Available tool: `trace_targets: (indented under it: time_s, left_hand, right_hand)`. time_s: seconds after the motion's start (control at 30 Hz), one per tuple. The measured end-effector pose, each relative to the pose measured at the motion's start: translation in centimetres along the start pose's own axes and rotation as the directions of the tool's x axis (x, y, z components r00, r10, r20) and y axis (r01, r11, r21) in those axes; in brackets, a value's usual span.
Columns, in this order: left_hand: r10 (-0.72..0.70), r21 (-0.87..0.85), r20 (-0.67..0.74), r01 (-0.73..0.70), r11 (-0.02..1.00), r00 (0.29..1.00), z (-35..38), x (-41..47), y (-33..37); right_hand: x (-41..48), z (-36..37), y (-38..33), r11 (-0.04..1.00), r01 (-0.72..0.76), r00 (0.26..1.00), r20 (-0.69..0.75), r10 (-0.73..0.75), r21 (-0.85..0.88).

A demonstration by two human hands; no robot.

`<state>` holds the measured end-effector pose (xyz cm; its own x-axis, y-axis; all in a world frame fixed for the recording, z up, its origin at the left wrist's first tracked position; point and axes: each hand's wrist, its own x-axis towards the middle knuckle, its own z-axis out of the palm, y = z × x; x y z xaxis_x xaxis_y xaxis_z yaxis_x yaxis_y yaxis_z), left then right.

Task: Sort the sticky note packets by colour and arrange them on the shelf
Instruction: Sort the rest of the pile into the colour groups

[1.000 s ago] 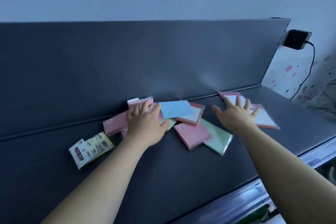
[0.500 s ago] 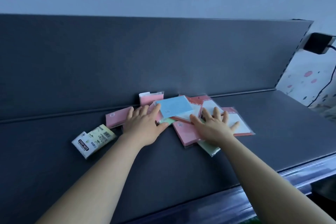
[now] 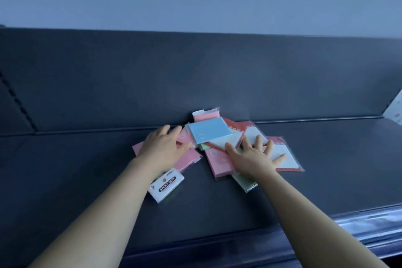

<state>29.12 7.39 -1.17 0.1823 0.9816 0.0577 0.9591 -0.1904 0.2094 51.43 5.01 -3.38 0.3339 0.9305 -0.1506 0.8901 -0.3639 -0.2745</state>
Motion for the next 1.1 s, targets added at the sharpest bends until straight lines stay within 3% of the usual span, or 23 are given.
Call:
trace_targets:
  time_s: [0.13,0.23,0.43,0.57,0.63,0.7,0.87,0.97,1.03,1.1]
  left_hand:
    - [-0.101,0.081,0.035,0.098,0.992,0.994,-1.5,-1.3,-6.0]
    - [-0.137,-0.002,0.097,0.137,0.991,0.986,-2.1,-2.3,-8.8]
    - [-0.193,-0.170,-0.013,0.188,0.967,0.981,-3.3,-3.6,-11.6]
    - [-0.228,-0.244,-0.023,0.216,0.945,0.973,-4.0,-4.5,-12.6]
    - [-0.240,-0.266,-0.006,0.230,0.936,0.971,-4.2,-4.7,-13.0]
    - [-0.233,-0.301,0.049,0.237,0.924,0.971,-4.3,-4.9,-13.4]
    - [-0.203,-0.400,0.115,0.233,0.886,0.972,-4.3,-5.5,-15.1]
    - [-0.261,-0.460,0.078,0.267,0.847,0.962,-4.4,-6.2,-15.7]
    - [-0.288,-0.465,0.026,0.267,0.844,0.957,-4.6,-6.5,-15.7]
    - [-0.310,-0.466,-0.018,0.266,0.844,0.951,-4.7,-6.8,-15.7]
  right_hand:
    - [-1.8,1.2,-3.9,1.000,-0.008,1.000,-0.009,0.008,0.007]
    - [-3.2,2.0,-6.5,1.000,0.004,1.000,-0.015,-0.004,-0.001]
    - [-5.0,3.0,-9.1,1.000,0.006,1.000,-0.023,-0.005,0.029]
    - [-5.6,2.6,-9.4,0.988,-0.033,0.994,-0.096,0.048,0.151]
    - [-5.8,2.1,-9.9,0.991,0.050,0.980,-0.196,-0.025,0.122]
    - [-5.6,1.8,-11.0,0.975,0.212,0.948,-0.253,-0.191,0.060]
    - [-5.0,1.8,-16.2,0.800,0.600,0.788,-0.168,-0.592,-0.004]
    - [-4.9,2.0,-19.3,0.772,0.634,0.773,-0.065,-0.631,0.041]
    - [-4.5,2.5,-20.5,0.815,0.569,0.818,0.025,-0.574,0.113]
    - [-3.8,2.3,-20.5,0.851,0.525,0.850,0.031,-0.526,0.031]
